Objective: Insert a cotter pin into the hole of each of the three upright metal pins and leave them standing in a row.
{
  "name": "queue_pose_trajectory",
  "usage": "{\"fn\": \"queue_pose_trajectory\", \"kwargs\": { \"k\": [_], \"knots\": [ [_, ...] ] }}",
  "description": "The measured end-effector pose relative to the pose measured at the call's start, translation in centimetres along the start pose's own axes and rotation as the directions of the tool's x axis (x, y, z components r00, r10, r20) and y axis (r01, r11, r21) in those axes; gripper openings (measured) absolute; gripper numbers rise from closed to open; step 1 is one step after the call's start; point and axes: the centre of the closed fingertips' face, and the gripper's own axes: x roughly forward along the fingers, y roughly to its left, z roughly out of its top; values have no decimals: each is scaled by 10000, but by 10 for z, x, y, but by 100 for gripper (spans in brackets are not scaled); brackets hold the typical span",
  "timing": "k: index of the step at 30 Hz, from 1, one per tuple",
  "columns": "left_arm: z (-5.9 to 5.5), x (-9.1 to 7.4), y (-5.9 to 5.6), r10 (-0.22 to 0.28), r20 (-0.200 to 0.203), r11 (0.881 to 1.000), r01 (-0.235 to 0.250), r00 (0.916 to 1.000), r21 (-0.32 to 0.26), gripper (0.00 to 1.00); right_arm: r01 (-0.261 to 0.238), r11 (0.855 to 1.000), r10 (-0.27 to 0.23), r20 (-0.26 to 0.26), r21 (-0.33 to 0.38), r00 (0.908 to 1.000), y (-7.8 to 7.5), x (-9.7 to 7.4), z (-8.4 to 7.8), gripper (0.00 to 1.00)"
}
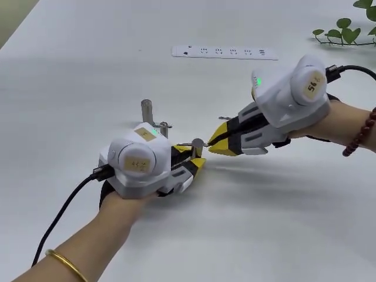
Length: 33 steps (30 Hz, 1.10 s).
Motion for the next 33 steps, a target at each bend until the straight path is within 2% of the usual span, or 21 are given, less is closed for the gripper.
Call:
{"fn": "queue_pose_trajectory", "kwargs": {
  "k": [6, 12, 22, 28, 30, 33],
  "knots": [
    [2, -4, 2, 18, 80, 10000, -18, 10000, -73, 22, 146, 9993, -155, 231, 357, 9996, -2, -1, 4, 14],
    [0, -11, 5, -44, -70, 9999, 43, 10000, -161, 26, 151, 9951, -215, 648, 979, 9977, -2, 1, 13, 19],
    [2, -28, 5, -153, -90, 9997, 151, 9998, -183, 35, 189, 9922, -285, 762, 1235, 9967, -1, 15, 20, 19],
    [6, -39, 2, -220, -12, 9989, 219, 9998, -412, 41, 140, 9919, -214, 582, 1260, 9981, -1, 23, 18, 17],
    [6, -42, 1, -170, -2, 9993, 170, 9999, -324, 44, 147, 9920, -215, 534, 1255, 9983, -1, 24, 16, 16],
    [6, -46, 2, -120, -40, 9991, 118, 9999, -399, 48, 60, 9904, -144, 595, 1384, 9981, 0, 26, 17, 15]
  ]
}}
